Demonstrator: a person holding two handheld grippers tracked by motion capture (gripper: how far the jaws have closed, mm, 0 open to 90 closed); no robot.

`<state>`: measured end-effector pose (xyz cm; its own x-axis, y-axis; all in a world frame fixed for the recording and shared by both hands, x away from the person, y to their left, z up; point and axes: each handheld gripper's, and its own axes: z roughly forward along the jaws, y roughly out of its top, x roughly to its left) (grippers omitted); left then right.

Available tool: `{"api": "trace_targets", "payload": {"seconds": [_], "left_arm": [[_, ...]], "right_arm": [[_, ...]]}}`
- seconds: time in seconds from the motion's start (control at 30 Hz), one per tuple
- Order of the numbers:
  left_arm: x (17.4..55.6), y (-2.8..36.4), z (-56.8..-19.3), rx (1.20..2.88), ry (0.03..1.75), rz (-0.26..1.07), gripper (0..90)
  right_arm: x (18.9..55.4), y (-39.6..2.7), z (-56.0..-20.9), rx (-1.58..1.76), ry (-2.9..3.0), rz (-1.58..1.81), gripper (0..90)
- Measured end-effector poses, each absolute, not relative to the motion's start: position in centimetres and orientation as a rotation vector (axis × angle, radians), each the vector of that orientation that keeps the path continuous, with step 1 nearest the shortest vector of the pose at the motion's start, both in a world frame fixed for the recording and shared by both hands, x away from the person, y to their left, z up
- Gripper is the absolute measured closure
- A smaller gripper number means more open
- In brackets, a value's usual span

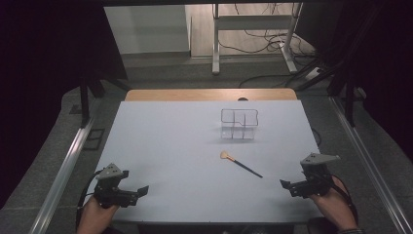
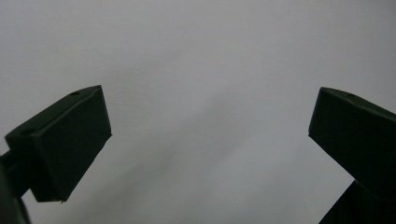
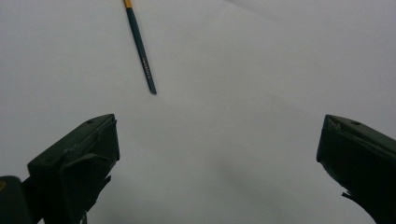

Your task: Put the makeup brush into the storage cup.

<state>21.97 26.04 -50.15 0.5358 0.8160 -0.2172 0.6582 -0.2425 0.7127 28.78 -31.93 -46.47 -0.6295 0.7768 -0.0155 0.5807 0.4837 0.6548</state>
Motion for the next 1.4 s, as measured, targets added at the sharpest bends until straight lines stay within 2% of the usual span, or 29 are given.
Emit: {"api": "trace_targets", "payload": {"seconds": [1.4], "left_arm": [[21.8,26.2,-49.9,1.968,1.185,0.306,0.0]], "right_arm": [[30.5,-29.4,-46.1,1.084,2.493,0.851,0.0]]}}
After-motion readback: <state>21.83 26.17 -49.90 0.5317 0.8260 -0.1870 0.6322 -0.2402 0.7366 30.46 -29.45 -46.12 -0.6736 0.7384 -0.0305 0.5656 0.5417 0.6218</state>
